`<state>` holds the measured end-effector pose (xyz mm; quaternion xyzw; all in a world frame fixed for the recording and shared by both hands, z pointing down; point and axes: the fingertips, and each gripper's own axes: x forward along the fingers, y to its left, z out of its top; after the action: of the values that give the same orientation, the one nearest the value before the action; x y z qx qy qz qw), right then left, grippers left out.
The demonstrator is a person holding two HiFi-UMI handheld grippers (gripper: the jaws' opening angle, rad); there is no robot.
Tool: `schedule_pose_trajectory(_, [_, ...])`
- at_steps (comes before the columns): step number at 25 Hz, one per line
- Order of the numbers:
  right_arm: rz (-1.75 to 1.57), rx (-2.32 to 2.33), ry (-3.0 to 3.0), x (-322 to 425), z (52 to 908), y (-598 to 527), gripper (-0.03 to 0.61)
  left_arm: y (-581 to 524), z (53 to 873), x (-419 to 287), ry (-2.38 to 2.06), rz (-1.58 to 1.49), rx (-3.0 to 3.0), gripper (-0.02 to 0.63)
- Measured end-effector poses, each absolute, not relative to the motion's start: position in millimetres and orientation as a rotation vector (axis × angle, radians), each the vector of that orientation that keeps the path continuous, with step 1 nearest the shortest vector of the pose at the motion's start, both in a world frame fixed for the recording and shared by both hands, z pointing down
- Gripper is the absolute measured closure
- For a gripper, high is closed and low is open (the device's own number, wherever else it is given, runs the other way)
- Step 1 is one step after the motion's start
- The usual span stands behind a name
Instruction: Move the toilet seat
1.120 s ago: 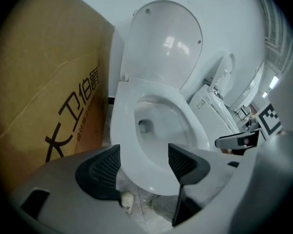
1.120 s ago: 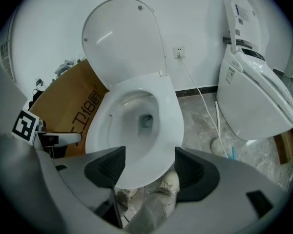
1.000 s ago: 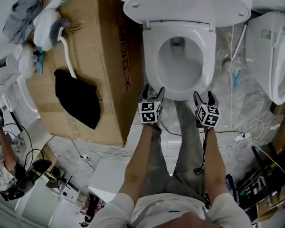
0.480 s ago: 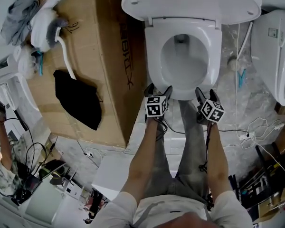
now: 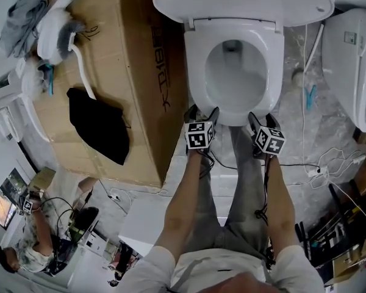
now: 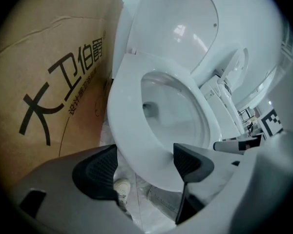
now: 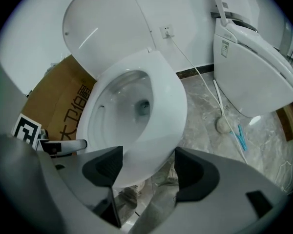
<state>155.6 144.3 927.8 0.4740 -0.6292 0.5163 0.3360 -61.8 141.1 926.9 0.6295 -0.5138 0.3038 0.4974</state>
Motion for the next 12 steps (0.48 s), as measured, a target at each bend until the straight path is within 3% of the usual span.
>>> schedule_pose_trajectory(12, [1.356, 1.273, -1.657, 158, 902, 144, 0.242, 142, 902, -61, -1.266, 0.733, 1.533, 0.241])
